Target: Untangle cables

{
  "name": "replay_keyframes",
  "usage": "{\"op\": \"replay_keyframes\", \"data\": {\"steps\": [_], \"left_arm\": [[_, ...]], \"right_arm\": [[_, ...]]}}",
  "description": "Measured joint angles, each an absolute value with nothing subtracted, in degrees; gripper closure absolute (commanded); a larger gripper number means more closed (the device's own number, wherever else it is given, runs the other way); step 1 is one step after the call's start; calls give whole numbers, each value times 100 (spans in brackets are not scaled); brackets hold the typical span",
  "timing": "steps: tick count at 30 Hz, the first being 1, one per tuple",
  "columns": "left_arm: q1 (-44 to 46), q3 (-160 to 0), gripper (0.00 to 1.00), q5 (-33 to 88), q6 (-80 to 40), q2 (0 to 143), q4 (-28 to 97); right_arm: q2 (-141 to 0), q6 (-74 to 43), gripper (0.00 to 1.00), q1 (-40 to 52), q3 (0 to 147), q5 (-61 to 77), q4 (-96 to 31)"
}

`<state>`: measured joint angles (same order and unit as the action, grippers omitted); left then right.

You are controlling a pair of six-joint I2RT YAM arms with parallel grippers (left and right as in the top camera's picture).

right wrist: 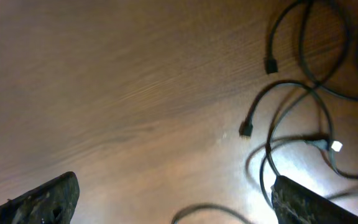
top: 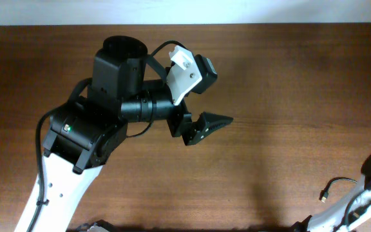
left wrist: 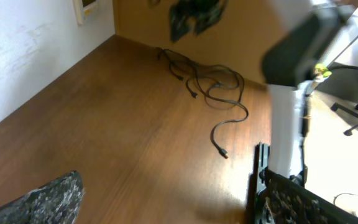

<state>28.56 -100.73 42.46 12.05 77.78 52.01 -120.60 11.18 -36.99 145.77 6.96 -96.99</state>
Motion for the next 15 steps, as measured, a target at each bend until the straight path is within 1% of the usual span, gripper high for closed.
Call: {"op": "replay_keyframes", "data": {"steps": [2,3,4,5,6,10,12,13,15], "left_arm": [[2856,-10073,5,4235,1269,7776,5183],[2856,-10073,5,4204,1271,7778,5196],[2856,-10073,4,4193,1284,7776,5221],[2856,-10073,5,4195,1291,7776,5266],[2856,-10073,4,4180,1291,7778,5339],[2856,-10073,4,4169,1293,7771,5446],[2860,-10073,1,4104,1304,7771,5603],[2860,-10073,1,3964,1308,7771,5638],[2860,-10073,0,3837,1310,7771,5627]], "right_arm": [[-10617,1120,1,-3699,14088,899,-9699],[-9603,1129,1,-3699,13635,932,-9653],[-9102,1140,1,-3699,13242,869,-9697],[-8477,1153,1,-3699,12042,469,-9642],[-8394,1157,1,-3699,11646,327,-9699],[-7599,1179,1,-3750,8462,-329,-8781],[-7192,1186,1,-4021,7463,-676,-7854],[-7227,1264,1,-4222,7013,-716,-7220],[-7380,1693,1,-4480,6772,-648,-6366]]}}
